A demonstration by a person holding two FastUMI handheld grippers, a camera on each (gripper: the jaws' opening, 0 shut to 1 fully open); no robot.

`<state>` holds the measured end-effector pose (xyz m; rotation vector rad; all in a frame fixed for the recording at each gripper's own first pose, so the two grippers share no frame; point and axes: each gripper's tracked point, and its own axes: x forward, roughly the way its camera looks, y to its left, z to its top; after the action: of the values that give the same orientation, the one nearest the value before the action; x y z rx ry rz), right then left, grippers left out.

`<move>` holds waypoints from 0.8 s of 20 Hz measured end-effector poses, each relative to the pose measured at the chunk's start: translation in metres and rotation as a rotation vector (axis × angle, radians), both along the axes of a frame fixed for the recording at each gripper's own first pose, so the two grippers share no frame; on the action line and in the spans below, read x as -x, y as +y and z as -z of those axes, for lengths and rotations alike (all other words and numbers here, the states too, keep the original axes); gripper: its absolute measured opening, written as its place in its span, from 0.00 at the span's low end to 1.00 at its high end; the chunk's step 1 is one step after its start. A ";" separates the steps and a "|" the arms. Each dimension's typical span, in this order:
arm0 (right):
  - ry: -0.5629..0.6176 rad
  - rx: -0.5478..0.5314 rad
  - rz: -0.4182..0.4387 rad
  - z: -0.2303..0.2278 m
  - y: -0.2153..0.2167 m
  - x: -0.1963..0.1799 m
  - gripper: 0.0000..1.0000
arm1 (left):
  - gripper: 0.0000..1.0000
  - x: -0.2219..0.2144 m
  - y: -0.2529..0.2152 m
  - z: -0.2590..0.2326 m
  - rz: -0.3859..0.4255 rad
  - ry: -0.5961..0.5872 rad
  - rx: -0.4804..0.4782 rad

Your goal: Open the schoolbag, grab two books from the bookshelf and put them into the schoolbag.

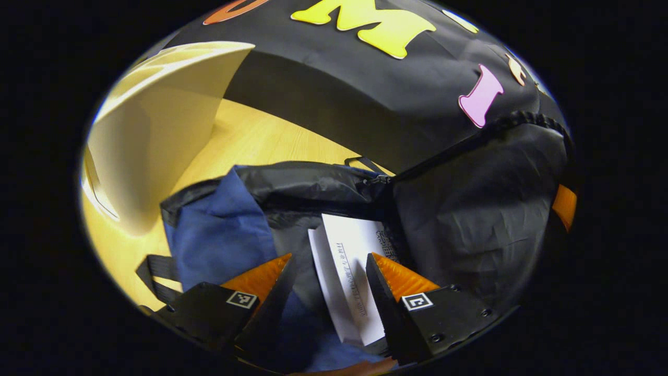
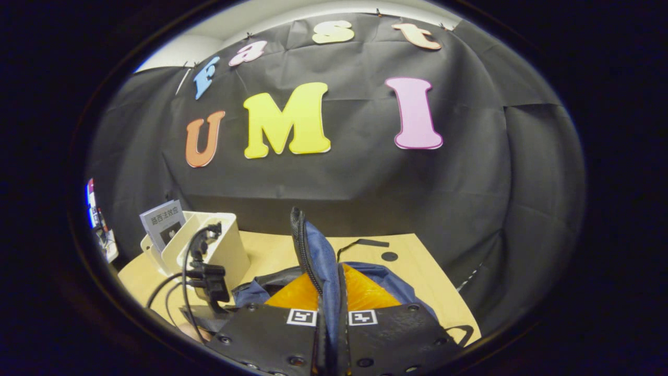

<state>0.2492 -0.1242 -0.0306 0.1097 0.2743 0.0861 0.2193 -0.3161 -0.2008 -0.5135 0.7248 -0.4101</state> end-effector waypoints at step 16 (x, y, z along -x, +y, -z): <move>0.060 0.026 0.019 0.026 0.015 -0.001 0.07 | 0.85 0.028 0.185 -0.093 -0.075 -0.282 -0.387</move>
<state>0.2507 -0.1089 -0.0570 0.0889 0.3341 0.0603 0.1913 -0.1309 -0.1076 -0.1133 0.4929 -0.2555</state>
